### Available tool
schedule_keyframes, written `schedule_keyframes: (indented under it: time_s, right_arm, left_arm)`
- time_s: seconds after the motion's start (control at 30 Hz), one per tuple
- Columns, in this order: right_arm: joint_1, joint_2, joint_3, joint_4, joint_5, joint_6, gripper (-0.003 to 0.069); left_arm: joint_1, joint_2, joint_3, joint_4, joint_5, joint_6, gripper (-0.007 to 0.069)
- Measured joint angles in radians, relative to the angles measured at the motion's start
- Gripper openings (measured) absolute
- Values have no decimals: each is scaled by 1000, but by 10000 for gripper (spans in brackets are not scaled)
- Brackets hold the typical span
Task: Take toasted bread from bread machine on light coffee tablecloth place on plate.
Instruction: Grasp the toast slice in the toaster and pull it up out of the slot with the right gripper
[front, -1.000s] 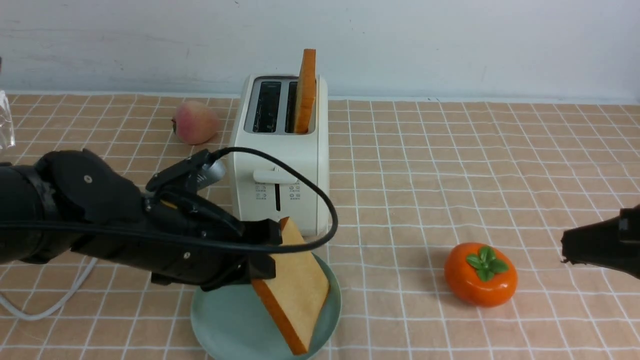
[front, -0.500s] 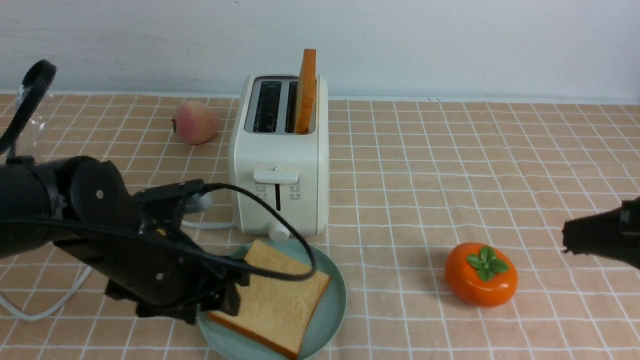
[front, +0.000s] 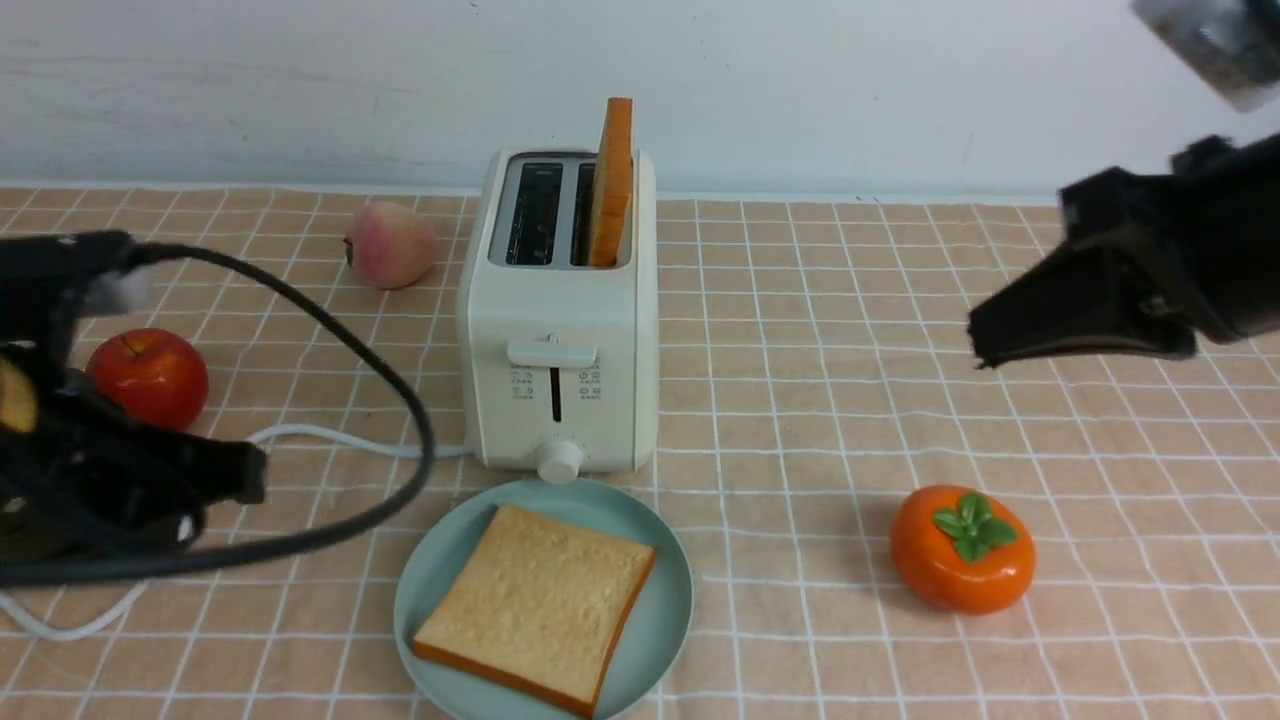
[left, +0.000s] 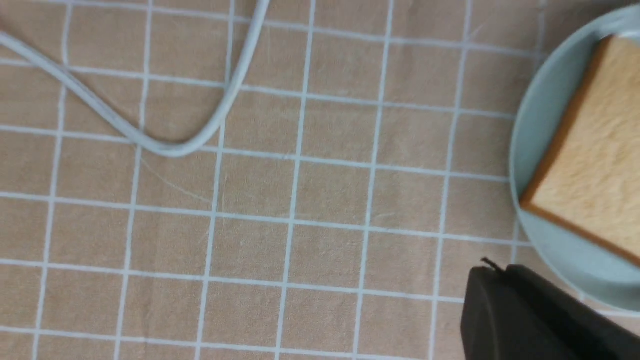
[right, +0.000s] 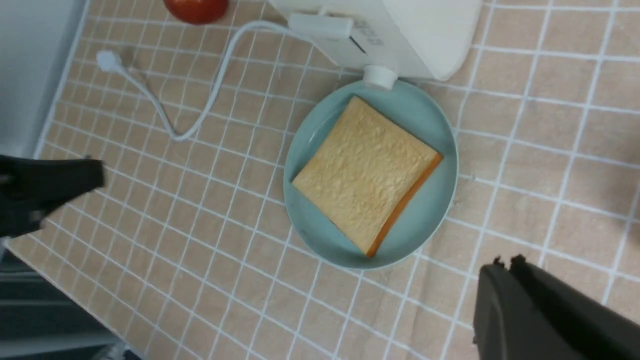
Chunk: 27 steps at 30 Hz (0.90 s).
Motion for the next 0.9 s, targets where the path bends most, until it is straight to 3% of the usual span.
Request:
schedule_keyframes:
  time_s: [0.07,0.1,0.2,0.3,0.4,0.43,0.63,0.77,0.9]
  right_arm:
    - [63,42,-44,-69,-33,43,4]
    - [133,99,-101,-166,-77,100,13]
    - [190,167,-169,-266,-134,177,43]
    - [241,307,-310,-384,-217,303,160]
    - [247,382,-401,-404,-261,329,272]
    - [248,450,-466,-405,-290,337,350]
    - [253,652,-665,-397,-427,342,575]
    - [250,743,-717,-398,-497,342,605]
    - [250,815,-726,-399,-505,345,513]
  left_arm:
    - [0,-100,29,0,0,0,-14]
    - [0,-232,62,-4,0,0,-14]
    - [0,-386,111,-6,1,-4,-14]
    - [0,-681,215,-16,-24,-35,-14]
    - [0,-852,271,-22,-42,-78,-14]
    - [0,-959,309,-26,-26,-104,-14]
    - [0,-1066,348,-60,195,-96,-14]
    - [0,-1057,352,-91,284,-48,-14]
    - [0,-1046,352,-113,299,-21,-14]
